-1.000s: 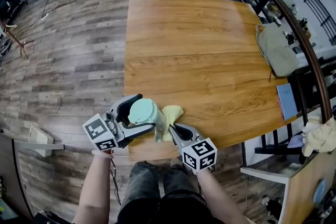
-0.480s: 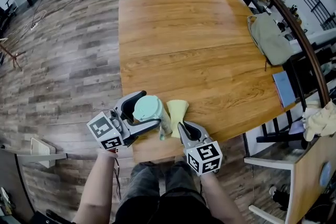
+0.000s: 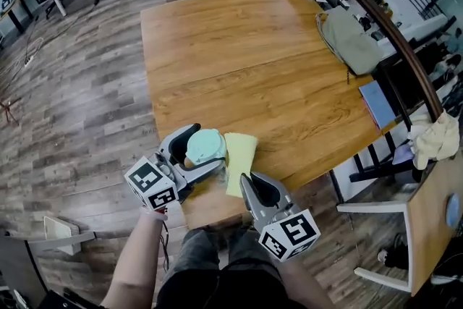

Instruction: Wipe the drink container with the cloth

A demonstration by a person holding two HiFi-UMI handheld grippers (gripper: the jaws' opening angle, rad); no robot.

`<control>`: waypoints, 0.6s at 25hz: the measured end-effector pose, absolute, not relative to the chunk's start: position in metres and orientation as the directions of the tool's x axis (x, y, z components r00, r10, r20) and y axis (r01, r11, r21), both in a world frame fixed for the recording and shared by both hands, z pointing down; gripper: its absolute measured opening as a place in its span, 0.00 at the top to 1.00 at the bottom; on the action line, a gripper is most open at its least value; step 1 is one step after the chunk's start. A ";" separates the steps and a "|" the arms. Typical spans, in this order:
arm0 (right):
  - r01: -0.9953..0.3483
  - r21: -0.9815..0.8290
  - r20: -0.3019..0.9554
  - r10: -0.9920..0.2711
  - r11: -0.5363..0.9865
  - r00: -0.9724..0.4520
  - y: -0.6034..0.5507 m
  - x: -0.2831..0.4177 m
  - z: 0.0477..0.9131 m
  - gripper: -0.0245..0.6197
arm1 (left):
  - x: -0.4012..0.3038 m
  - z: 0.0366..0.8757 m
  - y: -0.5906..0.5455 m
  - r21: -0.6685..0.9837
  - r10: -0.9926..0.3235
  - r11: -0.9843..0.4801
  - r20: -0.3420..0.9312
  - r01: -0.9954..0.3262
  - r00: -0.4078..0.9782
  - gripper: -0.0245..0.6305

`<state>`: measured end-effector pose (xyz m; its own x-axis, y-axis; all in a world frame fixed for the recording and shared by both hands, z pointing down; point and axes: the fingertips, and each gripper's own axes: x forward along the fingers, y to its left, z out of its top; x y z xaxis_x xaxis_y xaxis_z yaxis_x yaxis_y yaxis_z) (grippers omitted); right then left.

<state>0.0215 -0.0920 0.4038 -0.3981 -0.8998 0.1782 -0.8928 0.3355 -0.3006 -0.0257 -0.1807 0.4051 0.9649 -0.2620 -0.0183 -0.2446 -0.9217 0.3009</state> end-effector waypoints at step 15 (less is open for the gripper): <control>-0.906 -0.250 0.187 -0.901 0.341 -0.391 -0.113 -0.040 0.452 0.92 | -0.028 0.408 -0.191 0.351 -0.271 -0.902 -0.012 -0.250 0.962 0.31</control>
